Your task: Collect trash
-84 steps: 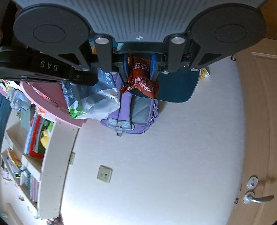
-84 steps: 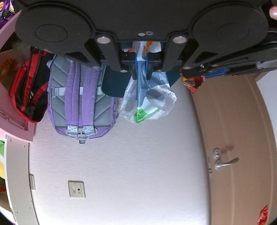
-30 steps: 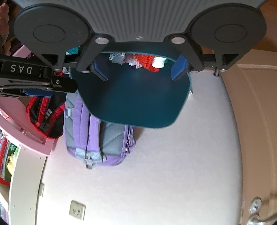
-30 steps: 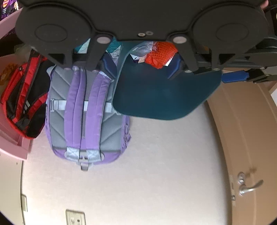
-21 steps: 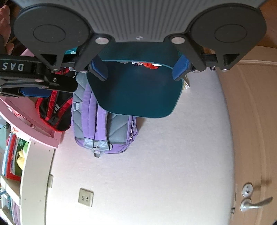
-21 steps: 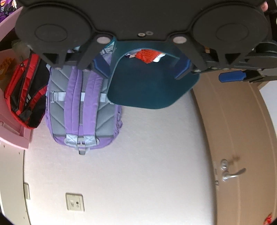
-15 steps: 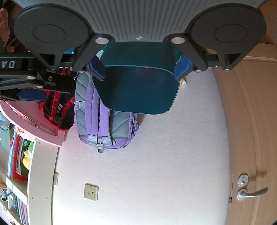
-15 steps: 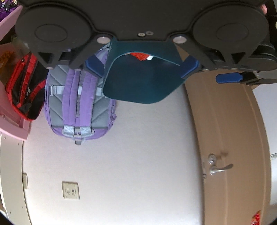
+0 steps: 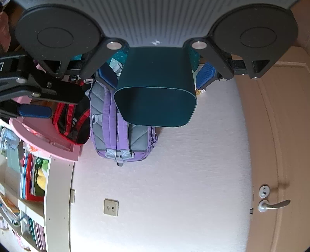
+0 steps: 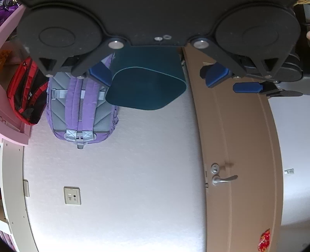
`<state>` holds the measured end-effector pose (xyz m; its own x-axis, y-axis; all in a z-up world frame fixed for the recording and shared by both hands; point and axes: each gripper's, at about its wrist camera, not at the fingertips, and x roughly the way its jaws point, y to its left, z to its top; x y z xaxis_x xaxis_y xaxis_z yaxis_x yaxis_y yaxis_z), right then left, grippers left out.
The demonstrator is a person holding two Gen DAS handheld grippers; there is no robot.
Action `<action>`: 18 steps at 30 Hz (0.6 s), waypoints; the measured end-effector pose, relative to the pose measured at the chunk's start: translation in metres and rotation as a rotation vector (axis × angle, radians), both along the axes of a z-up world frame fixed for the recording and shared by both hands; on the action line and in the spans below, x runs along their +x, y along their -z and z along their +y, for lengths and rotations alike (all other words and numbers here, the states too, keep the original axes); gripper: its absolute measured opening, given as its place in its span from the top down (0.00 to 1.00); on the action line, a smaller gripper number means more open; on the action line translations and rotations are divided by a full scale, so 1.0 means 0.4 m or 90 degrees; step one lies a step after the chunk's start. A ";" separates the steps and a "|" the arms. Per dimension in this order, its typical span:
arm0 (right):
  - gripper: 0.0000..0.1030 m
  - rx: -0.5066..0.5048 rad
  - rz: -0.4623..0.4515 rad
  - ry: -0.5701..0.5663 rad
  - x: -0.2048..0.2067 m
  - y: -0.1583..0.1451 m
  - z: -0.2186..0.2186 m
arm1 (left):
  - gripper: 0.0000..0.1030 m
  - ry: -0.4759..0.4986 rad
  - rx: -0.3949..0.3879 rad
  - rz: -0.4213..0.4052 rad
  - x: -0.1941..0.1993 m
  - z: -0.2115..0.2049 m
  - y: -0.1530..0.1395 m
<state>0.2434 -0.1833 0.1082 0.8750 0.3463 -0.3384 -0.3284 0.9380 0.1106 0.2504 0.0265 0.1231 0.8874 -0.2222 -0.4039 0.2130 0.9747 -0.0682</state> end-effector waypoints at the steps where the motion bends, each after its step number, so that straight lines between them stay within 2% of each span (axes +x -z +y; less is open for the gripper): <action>1: 0.00 0.001 -0.002 0.000 -0.007 0.000 0.000 | 0.14 -0.001 -0.005 -0.001 -0.007 0.003 -0.001; 6: 0.00 0.006 -0.007 0.005 -0.033 -0.006 -0.007 | 0.14 0.000 -0.032 -0.003 -0.041 0.025 -0.007; 18: 0.00 0.005 -0.015 0.008 -0.063 -0.016 0.003 | 0.14 -0.005 -0.040 -0.024 -0.106 0.053 -0.023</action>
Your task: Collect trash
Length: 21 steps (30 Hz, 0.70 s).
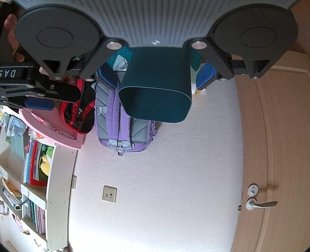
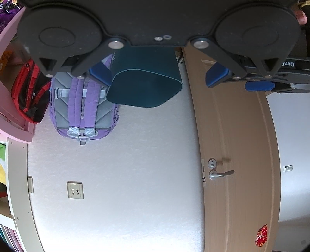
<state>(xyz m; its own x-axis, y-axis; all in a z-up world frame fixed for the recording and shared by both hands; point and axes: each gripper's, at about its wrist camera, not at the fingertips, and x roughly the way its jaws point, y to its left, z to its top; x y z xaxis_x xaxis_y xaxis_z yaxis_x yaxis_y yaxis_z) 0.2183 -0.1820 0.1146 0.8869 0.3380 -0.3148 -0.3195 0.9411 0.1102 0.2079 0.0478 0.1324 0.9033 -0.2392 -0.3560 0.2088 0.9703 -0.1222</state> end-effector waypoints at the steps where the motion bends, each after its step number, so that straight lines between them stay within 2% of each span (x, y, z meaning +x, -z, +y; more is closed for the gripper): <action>1: 0.00 -0.001 -0.001 -0.001 0.000 -0.001 0.001 | 0.14 -0.001 -0.001 -0.002 -0.003 0.002 -0.002; 7: 0.00 -0.005 -0.007 -0.002 -0.002 -0.002 0.003 | 0.14 -0.002 -0.030 -0.007 -0.020 0.024 -0.013; 21: 0.00 -0.007 -0.012 -0.011 -0.009 -0.006 -0.003 | 0.14 0.001 -0.018 -0.023 -0.038 0.026 -0.031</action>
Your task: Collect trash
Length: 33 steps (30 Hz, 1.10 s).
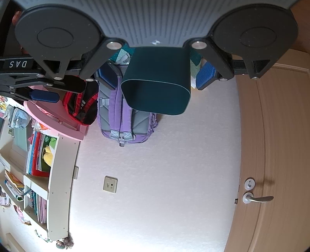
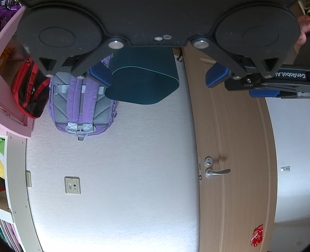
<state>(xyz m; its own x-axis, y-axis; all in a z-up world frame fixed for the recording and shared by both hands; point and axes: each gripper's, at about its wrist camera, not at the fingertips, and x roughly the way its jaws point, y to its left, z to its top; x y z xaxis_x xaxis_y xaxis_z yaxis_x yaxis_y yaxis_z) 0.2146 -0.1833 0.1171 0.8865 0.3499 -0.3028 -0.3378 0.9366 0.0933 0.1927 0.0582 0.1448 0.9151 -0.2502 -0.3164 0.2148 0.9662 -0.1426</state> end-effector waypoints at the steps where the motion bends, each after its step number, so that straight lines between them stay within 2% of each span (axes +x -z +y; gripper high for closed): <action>1: 0.00 -0.001 0.001 0.000 0.000 -0.003 0.001 | 0.14 0.000 0.001 0.001 -0.001 -0.001 -0.002; 10: 0.00 -0.005 0.004 0.011 0.004 -0.036 0.003 | 0.14 -0.007 0.023 -0.003 -0.003 -0.014 -0.039; 20: 0.00 -0.016 0.008 0.014 0.006 -0.072 0.011 | 0.14 -0.007 0.012 0.000 0.003 -0.008 -0.087; 33: 0.00 -0.019 0.012 0.009 0.009 -0.088 0.015 | 0.14 -0.013 0.014 0.008 0.002 -0.007 -0.108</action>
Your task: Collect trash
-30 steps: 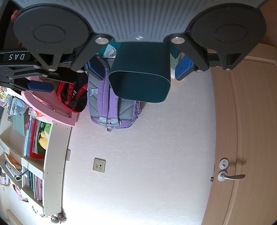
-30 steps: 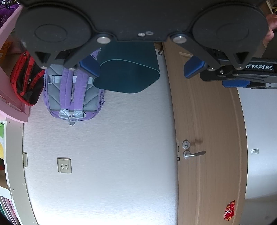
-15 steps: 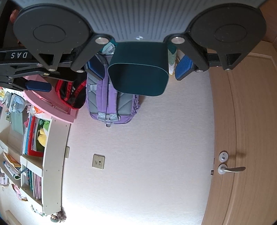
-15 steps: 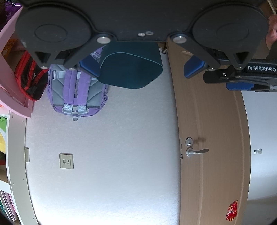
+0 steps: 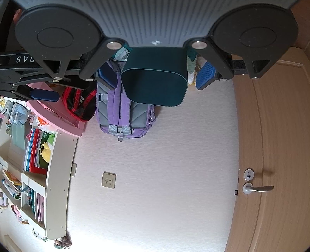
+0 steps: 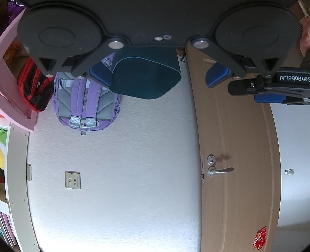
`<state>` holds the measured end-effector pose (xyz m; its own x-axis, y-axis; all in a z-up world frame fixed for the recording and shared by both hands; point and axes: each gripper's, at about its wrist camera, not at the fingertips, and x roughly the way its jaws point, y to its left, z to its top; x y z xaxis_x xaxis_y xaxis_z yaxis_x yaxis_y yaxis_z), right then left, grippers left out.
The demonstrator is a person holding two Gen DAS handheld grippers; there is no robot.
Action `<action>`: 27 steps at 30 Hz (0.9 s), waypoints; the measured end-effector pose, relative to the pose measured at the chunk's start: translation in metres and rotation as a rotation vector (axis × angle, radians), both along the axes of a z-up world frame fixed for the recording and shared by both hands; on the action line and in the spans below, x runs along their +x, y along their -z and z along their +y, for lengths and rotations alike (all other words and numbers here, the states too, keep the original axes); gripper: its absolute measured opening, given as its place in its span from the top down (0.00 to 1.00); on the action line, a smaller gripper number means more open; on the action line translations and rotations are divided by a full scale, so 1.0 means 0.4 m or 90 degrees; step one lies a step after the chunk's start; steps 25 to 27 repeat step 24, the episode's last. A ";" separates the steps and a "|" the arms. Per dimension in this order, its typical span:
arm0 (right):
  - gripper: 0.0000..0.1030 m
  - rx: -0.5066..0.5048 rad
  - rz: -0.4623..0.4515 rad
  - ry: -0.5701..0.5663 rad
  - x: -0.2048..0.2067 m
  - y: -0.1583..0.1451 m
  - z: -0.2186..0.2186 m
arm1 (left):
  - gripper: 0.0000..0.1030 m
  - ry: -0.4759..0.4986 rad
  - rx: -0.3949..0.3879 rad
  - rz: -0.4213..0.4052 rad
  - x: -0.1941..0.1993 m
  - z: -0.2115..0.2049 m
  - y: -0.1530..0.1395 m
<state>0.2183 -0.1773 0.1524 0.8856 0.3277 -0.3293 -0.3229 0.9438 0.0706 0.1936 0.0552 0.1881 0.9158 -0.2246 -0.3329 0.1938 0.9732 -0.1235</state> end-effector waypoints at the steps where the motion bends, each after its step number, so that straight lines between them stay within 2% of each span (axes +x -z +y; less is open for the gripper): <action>1: 0.00 -0.001 -0.001 -0.001 0.000 -0.001 -0.002 | 0.14 0.000 0.000 0.000 0.000 0.000 0.001; 18: 0.00 0.000 -0.002 -0.003 -0.010 -0.007 0.003 | 0.14 -0.025 0.024 -0.030 -0.038 -0.015 -0.009; 27: 0.00 0.001 0.002 -0.003 -0.006 -0.003 0.010 | 0.14 -0.025 0.018 -0.025 -0.030 -0.016 -0.004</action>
